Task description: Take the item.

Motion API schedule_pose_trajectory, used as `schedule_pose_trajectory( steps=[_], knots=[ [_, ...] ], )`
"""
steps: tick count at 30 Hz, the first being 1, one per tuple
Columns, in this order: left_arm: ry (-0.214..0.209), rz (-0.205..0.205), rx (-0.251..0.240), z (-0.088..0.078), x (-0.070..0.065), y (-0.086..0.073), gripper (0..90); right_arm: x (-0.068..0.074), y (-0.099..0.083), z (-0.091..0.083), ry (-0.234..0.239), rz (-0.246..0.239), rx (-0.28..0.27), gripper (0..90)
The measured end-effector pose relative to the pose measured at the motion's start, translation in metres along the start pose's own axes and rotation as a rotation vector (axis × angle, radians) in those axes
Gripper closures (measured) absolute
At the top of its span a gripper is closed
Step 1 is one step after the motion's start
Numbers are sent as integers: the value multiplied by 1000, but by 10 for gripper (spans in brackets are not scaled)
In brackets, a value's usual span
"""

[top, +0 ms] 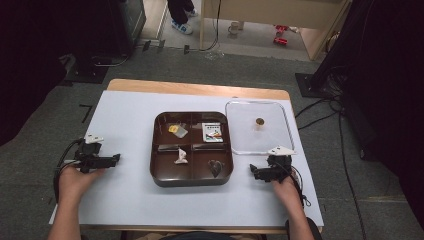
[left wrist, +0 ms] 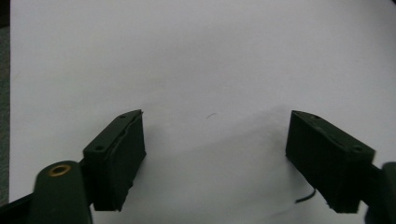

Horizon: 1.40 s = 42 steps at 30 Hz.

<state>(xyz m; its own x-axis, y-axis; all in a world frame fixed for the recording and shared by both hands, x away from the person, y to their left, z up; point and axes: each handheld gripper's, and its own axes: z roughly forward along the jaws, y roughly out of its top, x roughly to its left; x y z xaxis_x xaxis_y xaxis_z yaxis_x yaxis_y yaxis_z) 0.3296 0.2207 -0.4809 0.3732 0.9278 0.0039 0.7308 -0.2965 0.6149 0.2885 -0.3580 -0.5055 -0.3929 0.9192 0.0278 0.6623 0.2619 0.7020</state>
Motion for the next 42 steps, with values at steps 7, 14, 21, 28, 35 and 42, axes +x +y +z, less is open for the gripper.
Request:
schedule_pose_trajectory(
  steps=[7, 14, 21, 28, 35, 42],
  knots=[
    [-44, 5, 14, -1, 0, 6, 344, 0, 0, 0, 0, -1, 0, 0],
    [-121, 13, 4, -3, -1, 11, 381, 0, 0, 0, 0, 0, 1, 0],
    [-172, 28, 5, -6, -8, 19, 405, 0, 0, 0, 0, 0, 1, 0],
    [-212, 62, -21, -8, -15, 26, 395, 0, 0, 0, -1, 0, 2, 0],
    [-244, 72, -30, -12, -21, 32, 394, 0, 0, 0, -1, 0, 3, 0],
    [-277, 101, -44, -19, -29, 41, 408, 0, 0, 0, -1, -1, 3, 0]
  ],
)
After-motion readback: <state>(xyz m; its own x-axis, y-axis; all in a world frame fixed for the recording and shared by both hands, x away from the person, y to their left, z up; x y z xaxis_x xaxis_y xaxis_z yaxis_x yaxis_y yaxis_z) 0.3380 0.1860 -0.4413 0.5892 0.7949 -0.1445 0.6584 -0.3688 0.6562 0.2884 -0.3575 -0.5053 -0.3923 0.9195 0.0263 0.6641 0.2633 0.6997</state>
